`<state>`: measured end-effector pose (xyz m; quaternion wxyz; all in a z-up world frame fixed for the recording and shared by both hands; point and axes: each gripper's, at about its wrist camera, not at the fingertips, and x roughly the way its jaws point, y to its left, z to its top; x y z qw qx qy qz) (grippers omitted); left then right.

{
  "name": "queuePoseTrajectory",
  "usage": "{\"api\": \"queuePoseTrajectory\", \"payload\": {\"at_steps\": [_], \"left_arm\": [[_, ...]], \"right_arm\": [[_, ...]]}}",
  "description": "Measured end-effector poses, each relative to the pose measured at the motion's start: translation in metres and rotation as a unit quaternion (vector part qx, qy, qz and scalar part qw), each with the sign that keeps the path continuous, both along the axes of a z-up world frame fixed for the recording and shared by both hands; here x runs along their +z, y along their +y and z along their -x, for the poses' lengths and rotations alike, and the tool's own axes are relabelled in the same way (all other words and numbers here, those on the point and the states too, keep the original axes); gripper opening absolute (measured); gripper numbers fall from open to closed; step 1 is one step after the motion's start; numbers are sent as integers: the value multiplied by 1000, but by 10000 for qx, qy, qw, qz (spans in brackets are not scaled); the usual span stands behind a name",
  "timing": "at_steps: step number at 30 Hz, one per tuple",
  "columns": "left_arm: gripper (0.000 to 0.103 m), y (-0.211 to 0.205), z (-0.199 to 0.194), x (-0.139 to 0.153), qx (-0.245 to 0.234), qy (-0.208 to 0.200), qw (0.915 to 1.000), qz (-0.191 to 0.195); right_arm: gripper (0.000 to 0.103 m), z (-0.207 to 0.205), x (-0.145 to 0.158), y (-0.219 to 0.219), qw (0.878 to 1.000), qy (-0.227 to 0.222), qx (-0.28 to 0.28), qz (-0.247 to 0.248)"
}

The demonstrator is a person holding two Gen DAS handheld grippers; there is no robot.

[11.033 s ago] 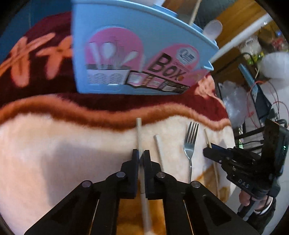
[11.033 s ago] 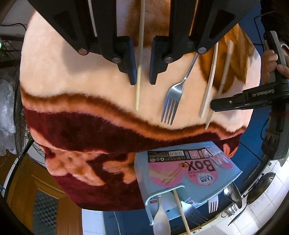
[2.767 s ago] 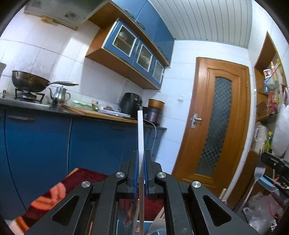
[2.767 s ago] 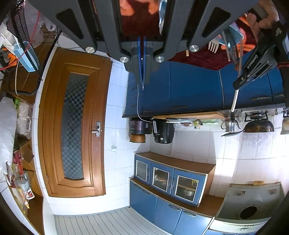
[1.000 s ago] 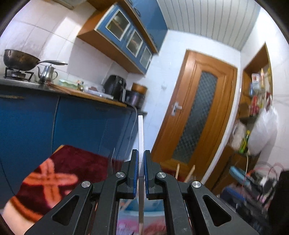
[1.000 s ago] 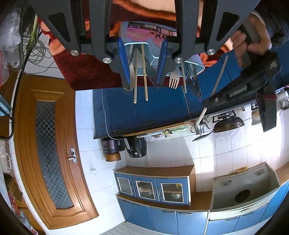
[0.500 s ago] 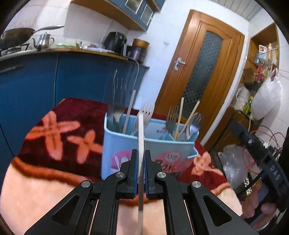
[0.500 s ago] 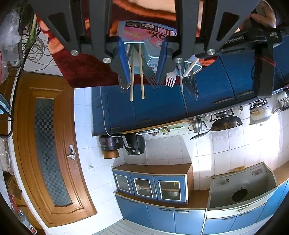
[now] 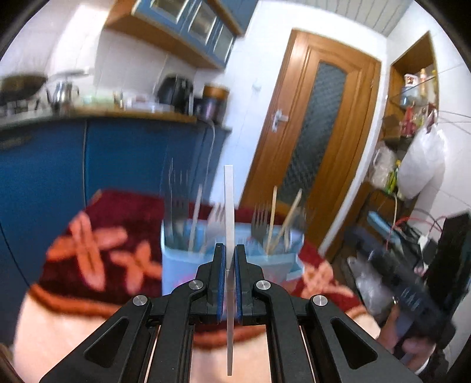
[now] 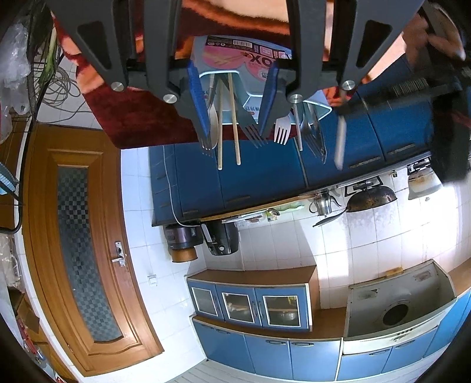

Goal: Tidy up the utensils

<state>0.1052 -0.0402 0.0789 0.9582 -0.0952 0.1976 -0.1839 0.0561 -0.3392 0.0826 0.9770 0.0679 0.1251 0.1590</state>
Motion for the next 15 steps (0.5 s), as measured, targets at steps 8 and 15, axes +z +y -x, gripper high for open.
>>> {"api": "queuePoseTrajectory", "payload": {"at_steps": [8, 15], "left_arm": [[6, -1, -19, 37, 448, -1261, 9908, 184], [6, -18, -45, 21, 903, -1667, 9816, -214]], "right_arm": [[45, 0, -2, 1, 10000, 1, 40, 4], [46, -2, -7, 2, 9999, 72, 88, 7]]}}
